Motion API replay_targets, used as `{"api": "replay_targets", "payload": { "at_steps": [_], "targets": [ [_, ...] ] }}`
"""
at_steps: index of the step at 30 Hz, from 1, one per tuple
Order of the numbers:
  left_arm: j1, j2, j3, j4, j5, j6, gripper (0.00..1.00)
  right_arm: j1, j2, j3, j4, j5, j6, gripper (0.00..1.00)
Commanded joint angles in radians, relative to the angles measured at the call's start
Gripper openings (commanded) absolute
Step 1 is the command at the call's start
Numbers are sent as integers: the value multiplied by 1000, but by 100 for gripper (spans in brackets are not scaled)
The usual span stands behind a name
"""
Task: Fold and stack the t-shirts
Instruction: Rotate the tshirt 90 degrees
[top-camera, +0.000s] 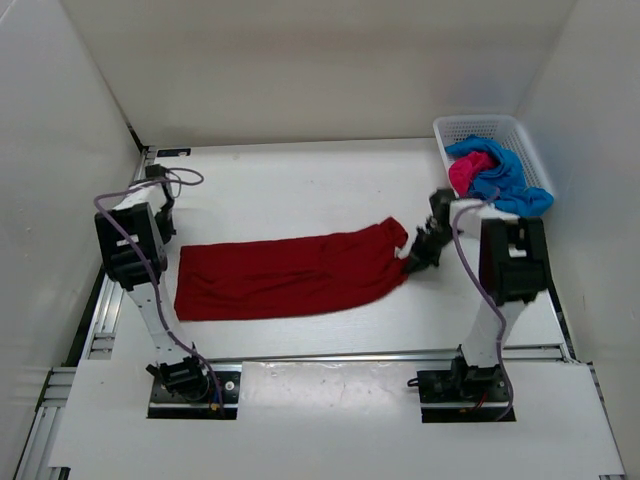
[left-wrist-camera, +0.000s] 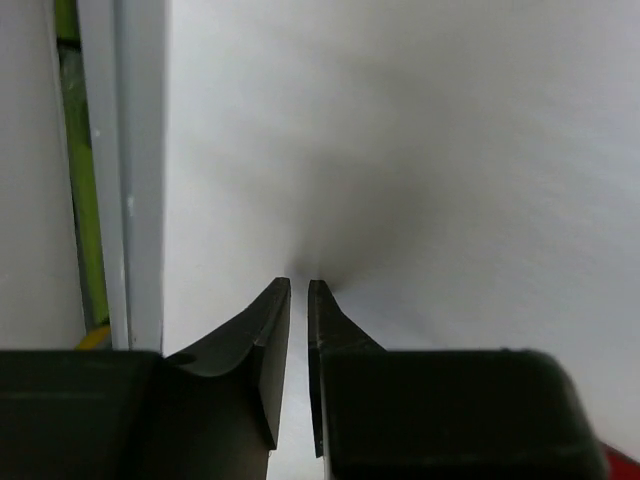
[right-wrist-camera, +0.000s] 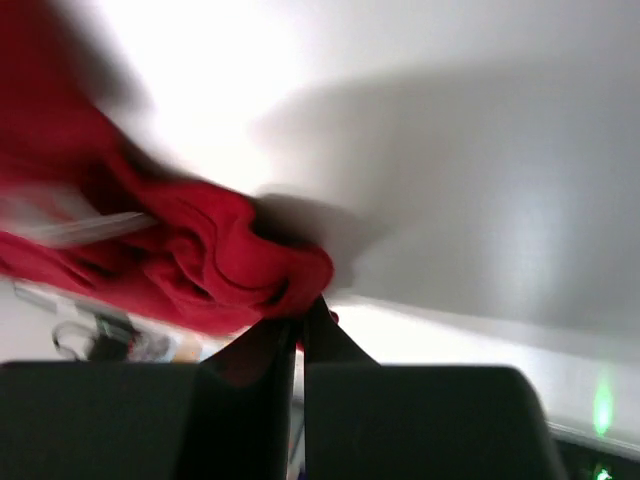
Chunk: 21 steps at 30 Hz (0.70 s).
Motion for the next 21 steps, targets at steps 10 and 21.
{"api": "replay_targets", "payload": {
  "at_steps": [10, 21],
  "targets": [
    [107, -232, -194, -88, 207, -11, 58, 89, 803, 1350, 339, 16, 403, 22],
    [-27, -275, -228, -107, 280, -11, 60, 80, 407, 1106, 288, 165, 167, 100]
  ]
}}
